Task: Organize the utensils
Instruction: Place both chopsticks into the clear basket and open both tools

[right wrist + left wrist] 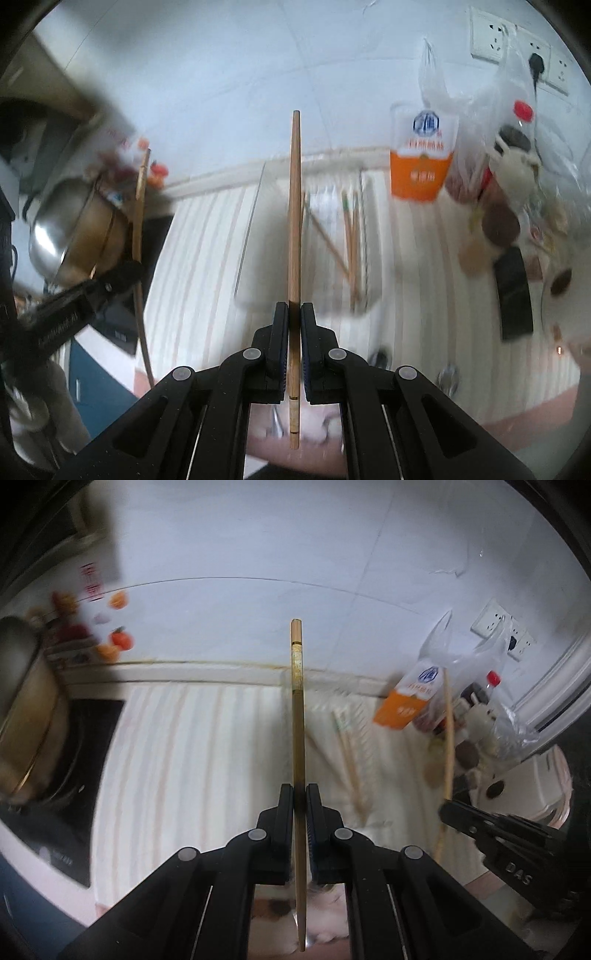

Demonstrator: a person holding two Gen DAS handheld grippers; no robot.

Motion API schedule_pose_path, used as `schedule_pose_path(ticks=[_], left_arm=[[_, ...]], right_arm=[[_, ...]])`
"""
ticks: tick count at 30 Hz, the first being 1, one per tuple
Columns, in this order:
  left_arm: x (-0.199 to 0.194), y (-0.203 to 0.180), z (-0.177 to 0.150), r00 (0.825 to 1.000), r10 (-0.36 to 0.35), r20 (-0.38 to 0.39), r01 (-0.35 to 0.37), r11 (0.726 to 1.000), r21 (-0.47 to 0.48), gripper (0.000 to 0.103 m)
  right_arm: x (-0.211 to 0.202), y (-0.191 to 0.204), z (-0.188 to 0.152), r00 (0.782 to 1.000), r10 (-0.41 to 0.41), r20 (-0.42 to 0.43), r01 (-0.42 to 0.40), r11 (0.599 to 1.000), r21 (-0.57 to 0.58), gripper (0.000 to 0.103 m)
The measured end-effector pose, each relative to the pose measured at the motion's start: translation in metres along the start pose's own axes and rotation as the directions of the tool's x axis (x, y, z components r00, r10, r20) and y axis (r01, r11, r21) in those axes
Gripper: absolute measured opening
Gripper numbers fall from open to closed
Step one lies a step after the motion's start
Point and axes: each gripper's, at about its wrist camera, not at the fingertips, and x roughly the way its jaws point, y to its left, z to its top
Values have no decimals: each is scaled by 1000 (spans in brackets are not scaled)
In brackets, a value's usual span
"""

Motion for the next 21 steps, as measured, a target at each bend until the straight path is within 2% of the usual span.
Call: schedule_pose_path(ticks=[4,9,13,17,20,21], left_arm=[[45,-17,39,995,-52,-80,50,998,-27,4],[100,-27,64,982,-66,-179,57,997,-53,4],[136,-22,69,963,-82,-256,59,994,-96,4],[153,-20,68,949,-94,-301,63,992,-112,6],[155,-22,68,944,-44,-326,13,995,-98,6],[154,-21,68,945,-32,-324,1,996,-94,7]], right_arm=[[27,-17,50,999,26,-22,-26,999,38,6],[77,-35,86,995,37,-89,-31,997,76,6],[117,-48,95,986,54,-156,-35,992,124,6],[142,-57,91,978,60,-200,-31,989,146,7],[158,-56,93,971,42,-237,-13,992,122,8],[161,-57,93,968,41,-249,-10,992,123,15]])
